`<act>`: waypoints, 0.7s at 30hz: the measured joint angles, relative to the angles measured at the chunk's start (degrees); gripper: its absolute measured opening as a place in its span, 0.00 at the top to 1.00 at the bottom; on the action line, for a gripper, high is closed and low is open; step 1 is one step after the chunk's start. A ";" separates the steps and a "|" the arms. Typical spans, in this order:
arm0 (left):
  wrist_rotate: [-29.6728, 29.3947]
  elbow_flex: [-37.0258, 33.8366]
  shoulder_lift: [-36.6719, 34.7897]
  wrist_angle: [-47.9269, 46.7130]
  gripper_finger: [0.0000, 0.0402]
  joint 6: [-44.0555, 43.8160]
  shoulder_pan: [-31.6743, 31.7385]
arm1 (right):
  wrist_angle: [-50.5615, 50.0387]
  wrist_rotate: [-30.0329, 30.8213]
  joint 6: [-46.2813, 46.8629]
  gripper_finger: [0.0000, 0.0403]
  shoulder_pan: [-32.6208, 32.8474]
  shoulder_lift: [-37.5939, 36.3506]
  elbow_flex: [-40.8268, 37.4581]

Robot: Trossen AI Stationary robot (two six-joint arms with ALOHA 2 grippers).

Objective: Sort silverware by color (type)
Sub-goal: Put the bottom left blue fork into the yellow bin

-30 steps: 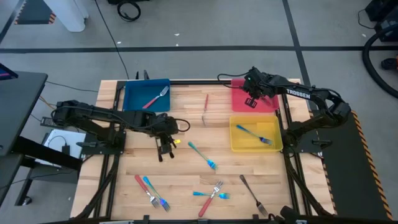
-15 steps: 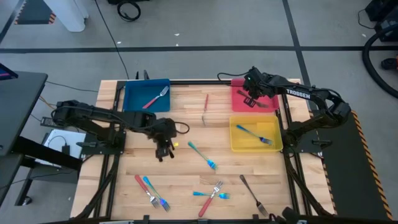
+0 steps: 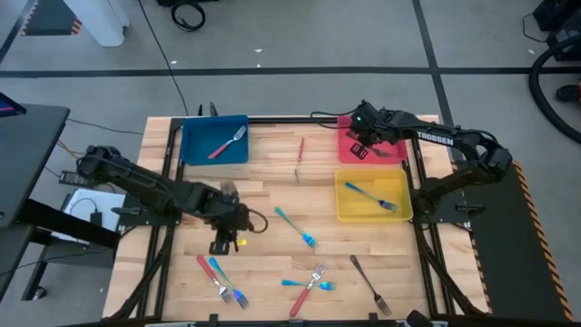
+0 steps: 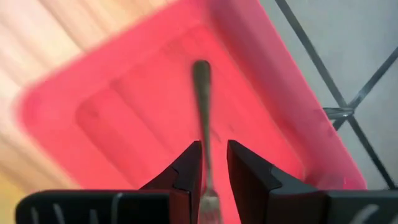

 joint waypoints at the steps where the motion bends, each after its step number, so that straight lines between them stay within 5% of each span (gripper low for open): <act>1: -0.02 0.00 0.11 0.49 0.64 -0.97 -0.98 | -0.80 -0.24 1.34 0.79 0.88 0.00 0.79; 11: -0.06 -0.02 4.49 3.62 0.64 -5.67 -10.15 | -6.43 -7.30 13.51 0.79 11.49 -0.04 7.62; 21: -0.01 -0.02 11.89 7.01 0.64 -11.02 -16.63 | -6.38 -10.02 15.35 0.79 20.85 -0.04 8.47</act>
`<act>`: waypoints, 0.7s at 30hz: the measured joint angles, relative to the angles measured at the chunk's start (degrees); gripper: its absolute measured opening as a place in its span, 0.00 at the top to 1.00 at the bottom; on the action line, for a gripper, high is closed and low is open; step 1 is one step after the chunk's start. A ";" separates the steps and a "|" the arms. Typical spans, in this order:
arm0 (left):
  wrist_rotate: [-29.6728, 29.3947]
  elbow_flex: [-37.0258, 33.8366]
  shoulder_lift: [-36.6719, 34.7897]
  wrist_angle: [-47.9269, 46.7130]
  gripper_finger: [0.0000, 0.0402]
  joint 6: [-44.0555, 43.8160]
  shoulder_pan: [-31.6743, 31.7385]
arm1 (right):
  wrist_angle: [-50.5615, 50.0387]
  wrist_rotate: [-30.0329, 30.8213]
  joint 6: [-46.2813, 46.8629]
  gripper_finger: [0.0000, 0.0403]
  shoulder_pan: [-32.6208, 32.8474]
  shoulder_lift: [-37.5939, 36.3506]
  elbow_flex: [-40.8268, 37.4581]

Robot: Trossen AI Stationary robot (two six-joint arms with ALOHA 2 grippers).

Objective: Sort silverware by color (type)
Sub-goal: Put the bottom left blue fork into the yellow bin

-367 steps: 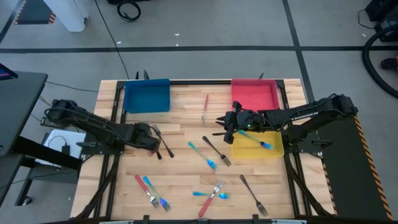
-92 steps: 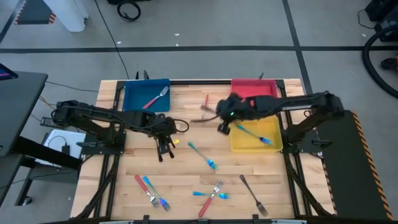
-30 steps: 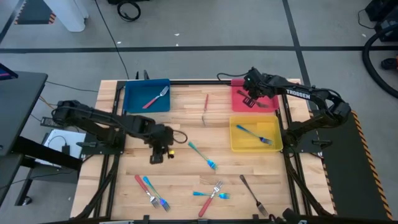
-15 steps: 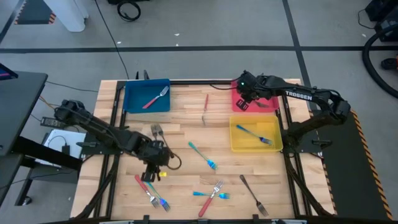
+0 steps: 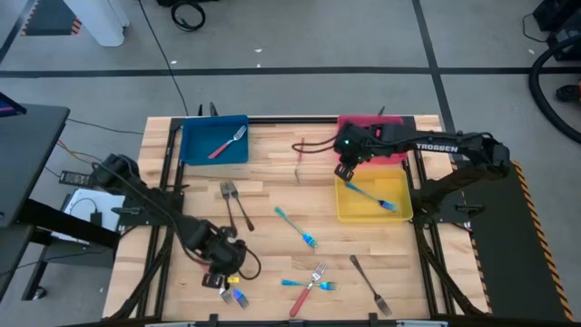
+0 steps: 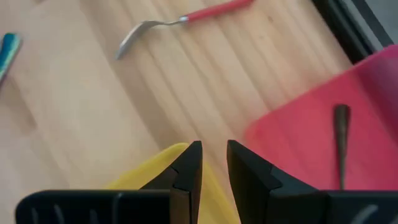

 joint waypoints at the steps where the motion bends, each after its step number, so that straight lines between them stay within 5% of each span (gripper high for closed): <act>1: 0.01 0.00 0.71 0.90 0.64 -0.60 -0.48 | 0.00 0.00 0.24 0.79 0.68 0.00 0.00; 21: -0.14 0.01 6.23 9.09 0.64 -8.39 -8.20 | 0.00 0.05 4.48 0.79 8.71 0.00 0.00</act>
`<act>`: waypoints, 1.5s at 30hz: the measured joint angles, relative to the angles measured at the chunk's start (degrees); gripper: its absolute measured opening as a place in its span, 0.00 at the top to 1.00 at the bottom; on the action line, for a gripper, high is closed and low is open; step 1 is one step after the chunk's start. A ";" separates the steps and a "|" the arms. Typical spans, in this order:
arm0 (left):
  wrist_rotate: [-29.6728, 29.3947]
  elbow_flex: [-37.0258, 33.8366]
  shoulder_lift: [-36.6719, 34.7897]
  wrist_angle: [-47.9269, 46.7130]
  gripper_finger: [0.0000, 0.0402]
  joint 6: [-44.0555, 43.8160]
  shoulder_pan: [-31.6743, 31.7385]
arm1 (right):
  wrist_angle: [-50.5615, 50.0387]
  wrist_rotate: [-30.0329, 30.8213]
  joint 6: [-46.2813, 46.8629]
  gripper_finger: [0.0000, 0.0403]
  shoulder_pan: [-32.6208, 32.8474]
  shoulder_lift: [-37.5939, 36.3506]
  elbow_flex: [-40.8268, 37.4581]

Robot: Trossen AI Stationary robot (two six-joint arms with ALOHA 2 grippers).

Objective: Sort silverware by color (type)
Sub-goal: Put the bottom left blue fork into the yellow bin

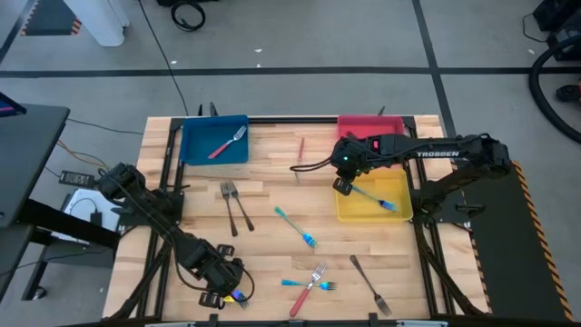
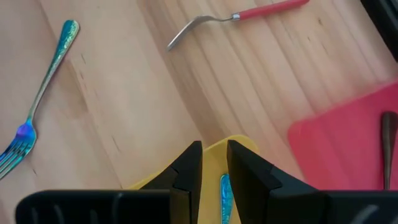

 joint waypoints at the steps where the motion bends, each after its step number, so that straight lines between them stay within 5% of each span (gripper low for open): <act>1: -0.17 0.01 0.36 0.53 0.64 -0.04 -0.05 | 0.00 0.04 0.00 0.79 0.19 0.00 -0.01; 18: -4.37 0.23 5.05 -0.28 0.65 2.36 -0.10 | 0.20 0.95 -0.39 0.79 0.81 0.02 -0.02; 36: -8.92 0.10 5.19 -1.85 0.97 2.48 0.42 | 0.15 0.93 1.87 0.79 0.81 0.02 -0.02; 45: -10.63 -0.15 3.91 -2.62 0.98 5.16 3.55 | 0.95 -1.02 5.26 0.79 0.96 0.02 -0.02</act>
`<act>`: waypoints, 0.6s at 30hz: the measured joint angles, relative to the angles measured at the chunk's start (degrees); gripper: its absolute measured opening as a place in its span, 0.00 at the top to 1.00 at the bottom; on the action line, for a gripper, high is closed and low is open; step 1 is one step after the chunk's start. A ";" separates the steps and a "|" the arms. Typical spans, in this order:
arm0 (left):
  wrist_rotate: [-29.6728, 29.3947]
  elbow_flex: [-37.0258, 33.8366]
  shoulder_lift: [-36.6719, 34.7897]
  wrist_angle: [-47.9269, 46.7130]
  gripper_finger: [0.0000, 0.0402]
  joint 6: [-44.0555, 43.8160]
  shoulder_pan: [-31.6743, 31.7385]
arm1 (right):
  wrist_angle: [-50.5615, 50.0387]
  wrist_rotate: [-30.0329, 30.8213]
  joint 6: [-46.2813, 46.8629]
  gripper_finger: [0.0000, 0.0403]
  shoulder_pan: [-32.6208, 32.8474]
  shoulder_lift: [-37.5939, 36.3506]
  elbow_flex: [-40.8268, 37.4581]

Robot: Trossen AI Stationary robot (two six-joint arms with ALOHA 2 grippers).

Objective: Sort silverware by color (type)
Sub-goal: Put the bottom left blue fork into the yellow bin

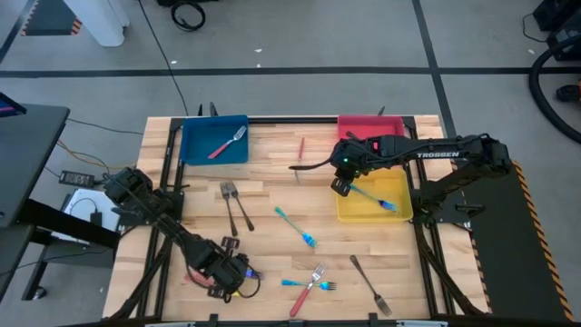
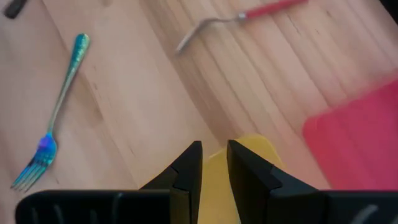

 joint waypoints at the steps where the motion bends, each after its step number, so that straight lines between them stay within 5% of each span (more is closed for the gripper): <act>1: -2.05 -0.08 -0.53 -0.80 0.98 0.36 0.73 | 0.68 -0.39 -0.50 0.79 0.18 0.00 0.00; 11: -13.57 -0.08 -10.46 -9.00 0.98 3.31 6.37 | 5.45 -2.75 -3.70 0.79 6.28 -3.11 0.00; 18: -23.91 0.05 -15.75 -8.65 0.98 4.40 11.06 | 12.38 2.32 -2.27 0.79 15.01 -6.12 0.00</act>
